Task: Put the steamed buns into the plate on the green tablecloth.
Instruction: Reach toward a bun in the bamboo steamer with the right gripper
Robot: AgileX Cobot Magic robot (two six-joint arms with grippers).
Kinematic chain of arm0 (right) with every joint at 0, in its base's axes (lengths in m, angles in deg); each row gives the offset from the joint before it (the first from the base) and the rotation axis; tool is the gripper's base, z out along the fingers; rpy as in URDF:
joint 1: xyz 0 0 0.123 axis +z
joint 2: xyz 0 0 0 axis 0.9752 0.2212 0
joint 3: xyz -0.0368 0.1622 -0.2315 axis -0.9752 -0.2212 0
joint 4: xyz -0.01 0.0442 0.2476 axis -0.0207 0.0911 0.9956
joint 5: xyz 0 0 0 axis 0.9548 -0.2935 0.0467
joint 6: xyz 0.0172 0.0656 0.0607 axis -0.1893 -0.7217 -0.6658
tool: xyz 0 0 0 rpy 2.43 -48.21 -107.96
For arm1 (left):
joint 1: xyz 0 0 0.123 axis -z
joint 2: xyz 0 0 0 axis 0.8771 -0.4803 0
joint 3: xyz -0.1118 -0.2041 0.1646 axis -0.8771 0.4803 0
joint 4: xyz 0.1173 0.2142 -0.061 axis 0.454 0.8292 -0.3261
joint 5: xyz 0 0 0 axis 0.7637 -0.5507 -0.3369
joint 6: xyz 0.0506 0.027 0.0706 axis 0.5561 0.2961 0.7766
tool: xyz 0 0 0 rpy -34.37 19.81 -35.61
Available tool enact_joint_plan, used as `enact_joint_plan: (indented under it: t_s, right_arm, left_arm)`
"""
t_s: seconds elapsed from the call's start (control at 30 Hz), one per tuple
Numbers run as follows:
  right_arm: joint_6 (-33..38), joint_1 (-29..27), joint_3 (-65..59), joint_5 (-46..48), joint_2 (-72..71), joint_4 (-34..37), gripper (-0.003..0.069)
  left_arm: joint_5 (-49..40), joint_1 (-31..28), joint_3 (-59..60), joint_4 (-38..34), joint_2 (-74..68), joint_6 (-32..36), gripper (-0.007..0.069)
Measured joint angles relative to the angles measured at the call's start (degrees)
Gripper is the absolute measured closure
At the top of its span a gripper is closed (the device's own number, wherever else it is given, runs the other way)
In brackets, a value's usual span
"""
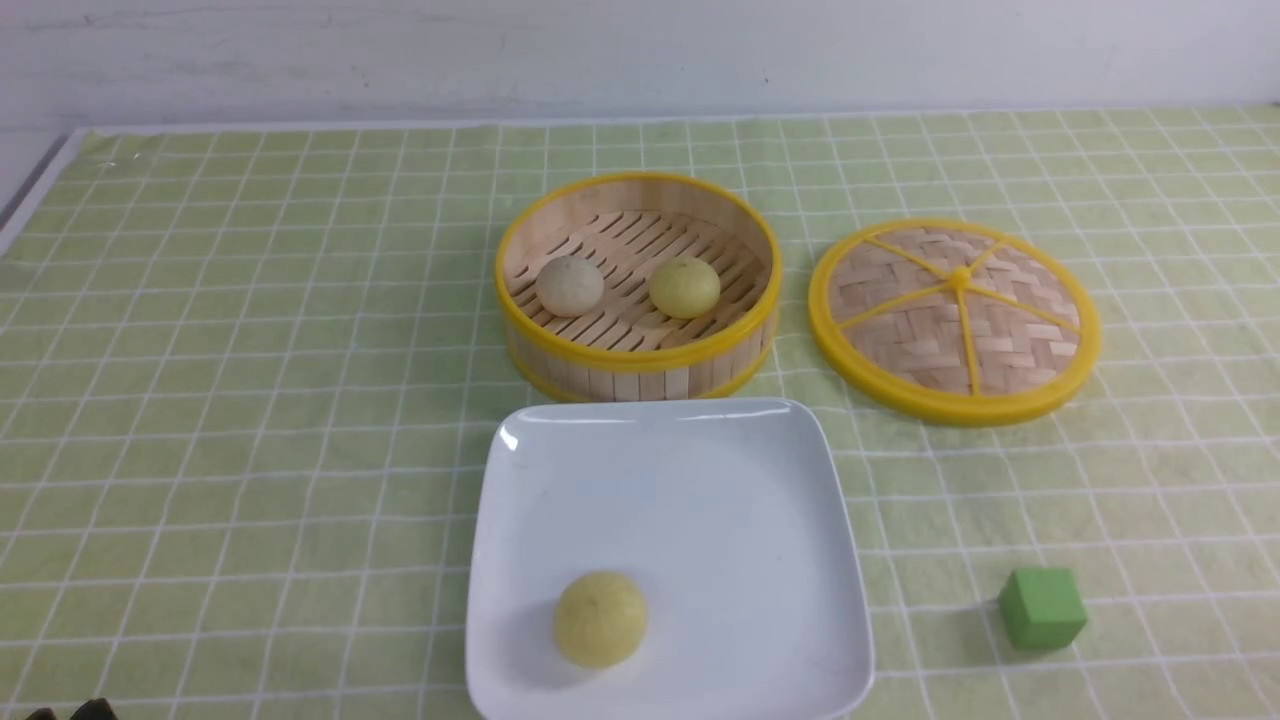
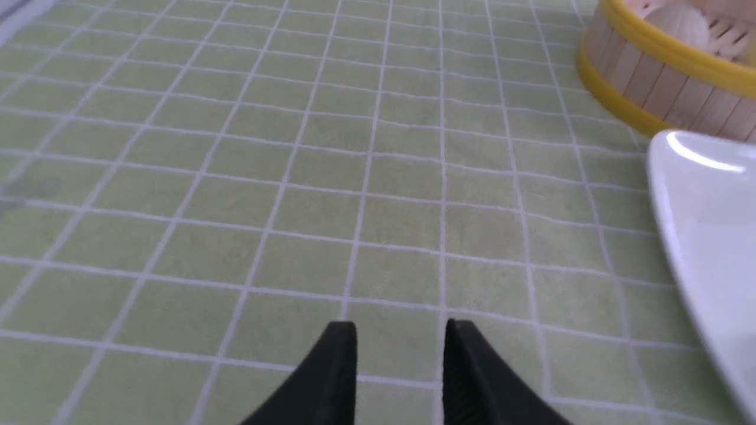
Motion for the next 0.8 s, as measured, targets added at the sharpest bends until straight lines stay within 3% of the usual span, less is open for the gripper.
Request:
enact_joint_plan:
  t_s: [0.1, 0.13, 0.17, 0.27, 0.3, 0.33, 0.47, 0.53, 0.7, 0.8]
  right_arm:
    - [0.05, 0.00, 0.00, -0.26, 0.00, -0.21, 0.0419]
    - [0.05, 0.00, 0.00, -0.33, 0.00, -0.21, 0.0419]
    - [-0.50, 0.00, -0.17, -0.93, 0.00, 0.44, 0.0419]
    - [-7.24, 0.00, -0.44, -2.83, 0.00, 9.61, 0.0419]
    - [-7.91, 0.00, -0.44, -2.92, 0.00, 9.61, 0.0419]
    - [-13.87, 0.00, -0.44, -3.56, 0.00, 17.36, 0.0419]
    - [-21.65, 0.00, -0.44, -3.73, 0.00, 28.80, 0.0419]
    - [-22.69, 0.00, -0.44, -4.03, 0.00, 31.01, 0.0419]
    - [-23.02, 0.00, -0.44, -6.44, 0.00, 31.99, 0.0419]
    - [-23.02, 0.00, -0.44, -6.75, 0.00, 32.24, 0.0419]
  left_arm:
    - [0.10, 0.00, 0.02, -9.72, 0.00, -8.88, 0.0384]
    - [0.10, 0.00, 0.02, -10.46, 0.00, -8.88, 0.0384]
    - [0.04, 0.00, 0.21, -16.61, 0.00, -15.14, 0.0384]
    - [0.10, 0.00, 0.32, -23.77, 0.00, -22.16, 0.0384]
    - [0.10, 0.00, 0.32, -24.42, 0.00, -22.54, 0.0384]
    - [0.40, 0.00, 0.32, -25.97, 0.00, -24.95, 0.0384]
    - [1.52, 0.00, 0.32, -26.77, 0.00, -26.29, 0.0384]
    - [2.79, 0.00, 0.32, -27.25, 0.00, -26.35, 0.0391]
    - [5.52, 0.00, 0.32, -31.66, 0.00, -26.35, 0.0433]
    - [5.69, 0.00, 0.32, -33.89, 0.00, -24.31, 0.0518]
